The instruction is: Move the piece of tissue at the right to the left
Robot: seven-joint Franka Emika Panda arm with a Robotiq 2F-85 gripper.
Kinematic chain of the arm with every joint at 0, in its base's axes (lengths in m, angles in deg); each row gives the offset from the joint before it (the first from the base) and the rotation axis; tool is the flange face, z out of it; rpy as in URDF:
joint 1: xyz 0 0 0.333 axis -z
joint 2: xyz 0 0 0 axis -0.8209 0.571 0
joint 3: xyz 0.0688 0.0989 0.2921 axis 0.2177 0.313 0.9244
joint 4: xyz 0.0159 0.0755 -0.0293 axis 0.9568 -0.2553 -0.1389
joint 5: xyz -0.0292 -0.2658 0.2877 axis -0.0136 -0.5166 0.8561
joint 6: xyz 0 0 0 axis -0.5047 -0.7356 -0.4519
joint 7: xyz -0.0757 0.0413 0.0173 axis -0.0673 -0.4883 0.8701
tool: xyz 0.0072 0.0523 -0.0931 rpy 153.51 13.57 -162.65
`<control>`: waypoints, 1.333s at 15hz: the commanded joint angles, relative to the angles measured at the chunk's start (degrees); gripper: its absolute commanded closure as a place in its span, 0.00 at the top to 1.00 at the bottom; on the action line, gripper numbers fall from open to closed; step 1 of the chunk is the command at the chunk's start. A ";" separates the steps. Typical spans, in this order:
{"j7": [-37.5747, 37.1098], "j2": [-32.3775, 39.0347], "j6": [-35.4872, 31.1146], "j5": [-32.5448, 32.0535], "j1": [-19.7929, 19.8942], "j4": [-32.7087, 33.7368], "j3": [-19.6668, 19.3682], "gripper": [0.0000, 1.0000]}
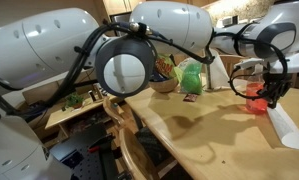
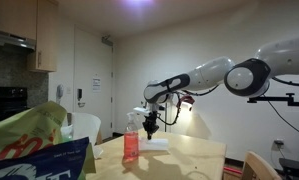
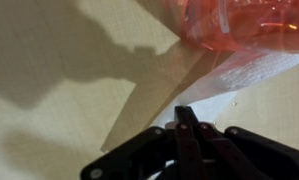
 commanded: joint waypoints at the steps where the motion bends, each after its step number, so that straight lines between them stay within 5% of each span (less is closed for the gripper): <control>1: -1.63 -0.03 2.16 -0.62 0.09 -3.35 -1.00 0.00; 13: -10.10 -0.13 3.46 -0.96 5.73 -8.60 -2.52 0.00; 14: -9.58 0.33 3.94 1.86 4.85 -9.26 -5.26 0.00; 20: -8.83 0.81 4.91 2.59 2.20 -9.86 -7.50 0.00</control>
